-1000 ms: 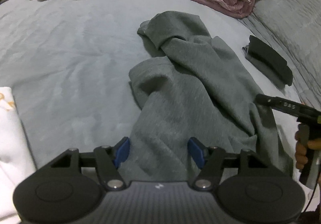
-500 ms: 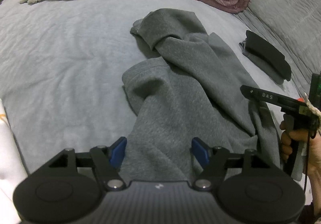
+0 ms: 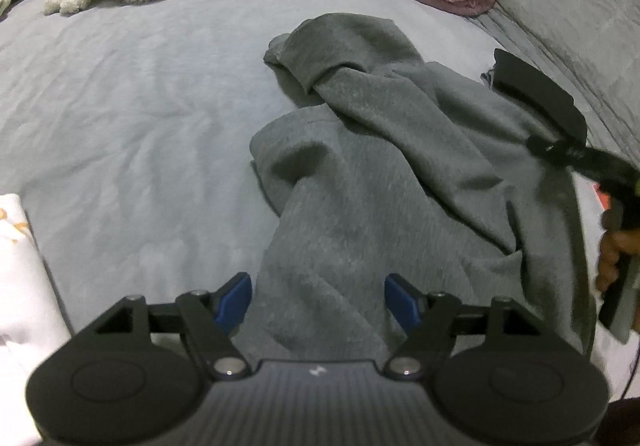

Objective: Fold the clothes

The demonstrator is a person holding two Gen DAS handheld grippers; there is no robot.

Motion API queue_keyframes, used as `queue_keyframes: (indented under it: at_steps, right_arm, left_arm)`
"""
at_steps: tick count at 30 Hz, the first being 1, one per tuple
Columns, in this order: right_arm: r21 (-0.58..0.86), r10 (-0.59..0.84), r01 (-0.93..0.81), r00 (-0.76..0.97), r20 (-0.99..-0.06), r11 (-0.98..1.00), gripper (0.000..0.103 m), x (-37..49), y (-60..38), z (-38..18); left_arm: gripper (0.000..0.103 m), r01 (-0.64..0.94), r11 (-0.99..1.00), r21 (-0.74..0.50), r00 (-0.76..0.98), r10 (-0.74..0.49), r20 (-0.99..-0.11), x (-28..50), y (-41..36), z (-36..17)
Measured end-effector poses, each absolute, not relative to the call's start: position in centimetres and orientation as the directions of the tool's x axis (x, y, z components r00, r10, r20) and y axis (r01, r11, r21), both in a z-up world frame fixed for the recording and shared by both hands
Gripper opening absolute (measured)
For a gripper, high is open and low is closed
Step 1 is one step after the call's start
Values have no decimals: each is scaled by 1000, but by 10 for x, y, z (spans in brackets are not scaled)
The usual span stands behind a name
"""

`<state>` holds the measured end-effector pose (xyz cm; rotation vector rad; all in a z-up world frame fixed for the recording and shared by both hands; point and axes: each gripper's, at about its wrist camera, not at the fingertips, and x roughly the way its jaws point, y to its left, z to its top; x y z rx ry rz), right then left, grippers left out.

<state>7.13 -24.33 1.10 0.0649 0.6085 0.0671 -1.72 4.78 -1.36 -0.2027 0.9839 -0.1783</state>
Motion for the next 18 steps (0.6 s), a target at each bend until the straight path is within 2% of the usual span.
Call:
queue_keyframes:
  at_steps: [8, 18]
  right_arm:
    - [22, -8, 23, 854, -520, 999, 3, 44, -279, 33]
    - [-58, -77, 55, 846, -528, 997, 3, 4, -321, 35]
  left_arm:
    - [75, 33, 975, -220, 553, -201, -808, -21, 49, -14]
    - [75, 2, 982, -189, 565, -157, -810, -20, 48, -16]
